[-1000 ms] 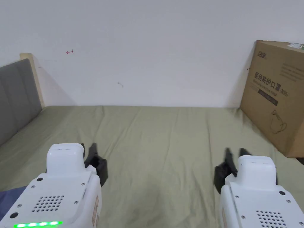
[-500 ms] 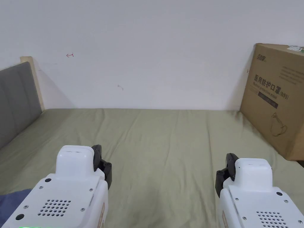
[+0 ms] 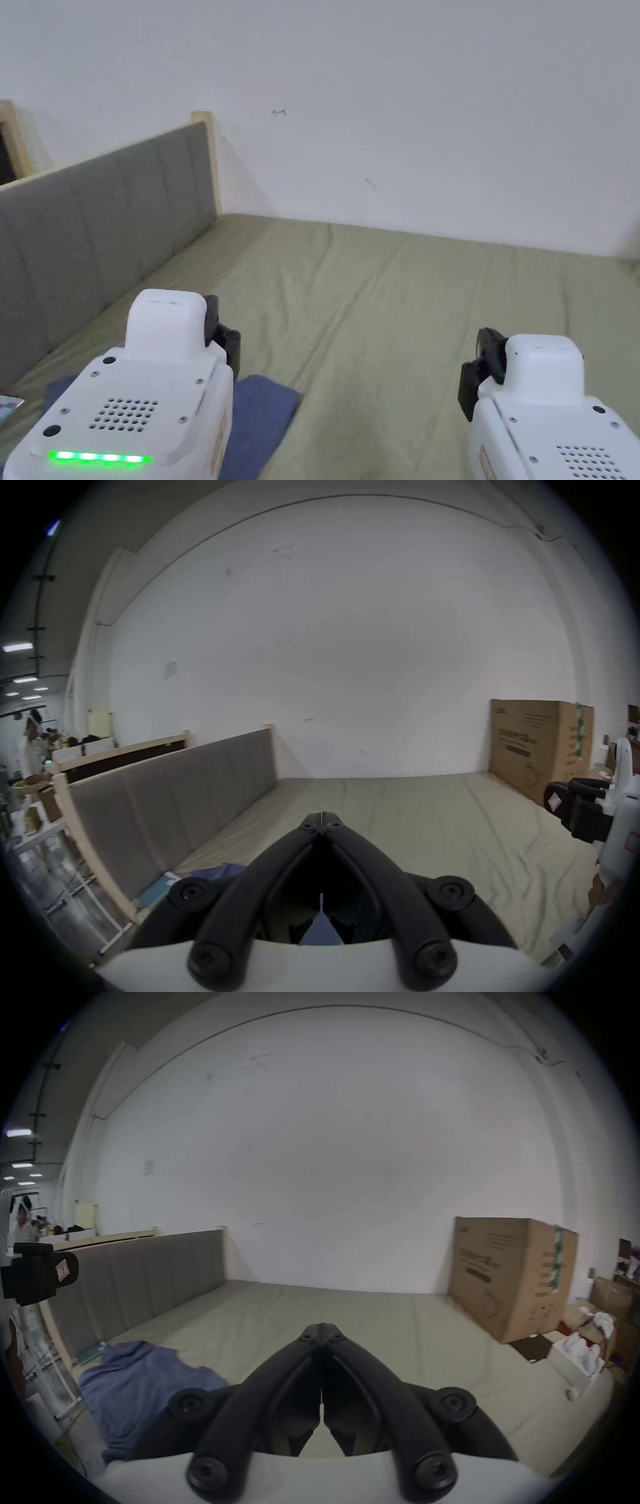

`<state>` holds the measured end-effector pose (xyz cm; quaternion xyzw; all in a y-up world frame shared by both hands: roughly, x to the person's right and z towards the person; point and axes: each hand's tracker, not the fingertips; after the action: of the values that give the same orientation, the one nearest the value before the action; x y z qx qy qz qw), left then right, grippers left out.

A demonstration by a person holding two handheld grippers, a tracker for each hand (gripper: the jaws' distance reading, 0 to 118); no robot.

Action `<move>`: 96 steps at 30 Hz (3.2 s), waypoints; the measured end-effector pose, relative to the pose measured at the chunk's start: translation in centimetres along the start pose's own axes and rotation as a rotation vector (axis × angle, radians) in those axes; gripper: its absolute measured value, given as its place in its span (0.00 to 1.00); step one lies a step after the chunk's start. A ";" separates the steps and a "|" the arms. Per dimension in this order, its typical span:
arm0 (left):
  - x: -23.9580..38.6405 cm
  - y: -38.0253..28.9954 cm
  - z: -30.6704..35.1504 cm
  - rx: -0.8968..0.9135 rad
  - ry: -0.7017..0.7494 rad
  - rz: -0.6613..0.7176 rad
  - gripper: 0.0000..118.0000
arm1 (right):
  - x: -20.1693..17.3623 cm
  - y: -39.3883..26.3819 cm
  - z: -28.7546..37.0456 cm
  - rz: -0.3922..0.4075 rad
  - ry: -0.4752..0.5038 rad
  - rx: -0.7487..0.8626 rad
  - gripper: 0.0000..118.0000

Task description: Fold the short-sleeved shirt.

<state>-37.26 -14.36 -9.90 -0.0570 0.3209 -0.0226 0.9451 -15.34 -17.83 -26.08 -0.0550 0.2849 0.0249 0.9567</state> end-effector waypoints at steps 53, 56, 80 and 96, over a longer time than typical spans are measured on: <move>-9.4 -23.4 -25.2 -1.048 0.113 0.246 0.80 | -6.9 -7.2 -5.4 0.152 0.234 -0.353 0.00; -9.4 -22.6 -24.6 -1.001 0.134 0.233 0.37 | -6.5 -7.6 -5.8 0.126 0.226 -0.379 0.00; -7.4 -6.8 -20.9 -0.682 -0.165 0.324 0.02 | -1.1 -6.4 -5.0 0.021 0.105 -0.368 0.00; 22.0 5.0 -13.1 -0.454 -0.885 0.167 0.01 | 14.0 -2.0 2.0 -0.086 -0.316 -0.223 0.00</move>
<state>-27.75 -12.33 -34.14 -0.2392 -0.1101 0.1497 0.9530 -2.39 -19.35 -31.91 -0.1682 0.1239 0.0235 0.9776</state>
